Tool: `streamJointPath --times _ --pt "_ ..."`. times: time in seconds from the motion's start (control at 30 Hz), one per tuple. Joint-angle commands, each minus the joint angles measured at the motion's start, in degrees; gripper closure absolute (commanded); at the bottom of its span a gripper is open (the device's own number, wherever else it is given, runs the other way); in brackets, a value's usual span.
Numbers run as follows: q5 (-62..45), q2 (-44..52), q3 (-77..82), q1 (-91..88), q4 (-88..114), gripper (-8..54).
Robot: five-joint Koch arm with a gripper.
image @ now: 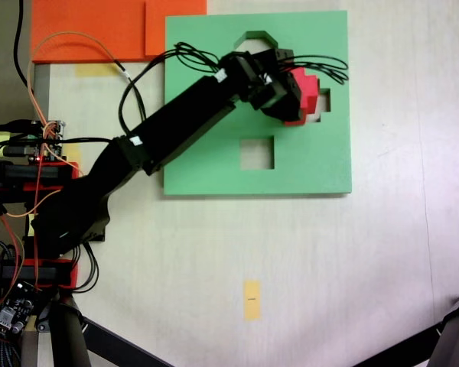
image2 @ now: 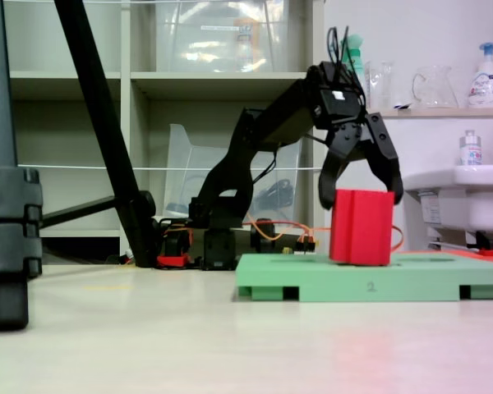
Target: Put the cross columnar block into the corresponding hole
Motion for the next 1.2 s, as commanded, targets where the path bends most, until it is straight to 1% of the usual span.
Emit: streamJointPath --times 0.0,0.53,0.8,1.17 --pt "-0.5 0.3 0.2 0.6 -1.9 16.5" --pt "-1.4 1.1 -3.3 0.2 -4.3 16.4" --pt "-6.1 0.1 -3.3 0.4 -8.3 16.4" --pt "-8.9 -0.7 -3.3 -0.4 -11.8 16.5"
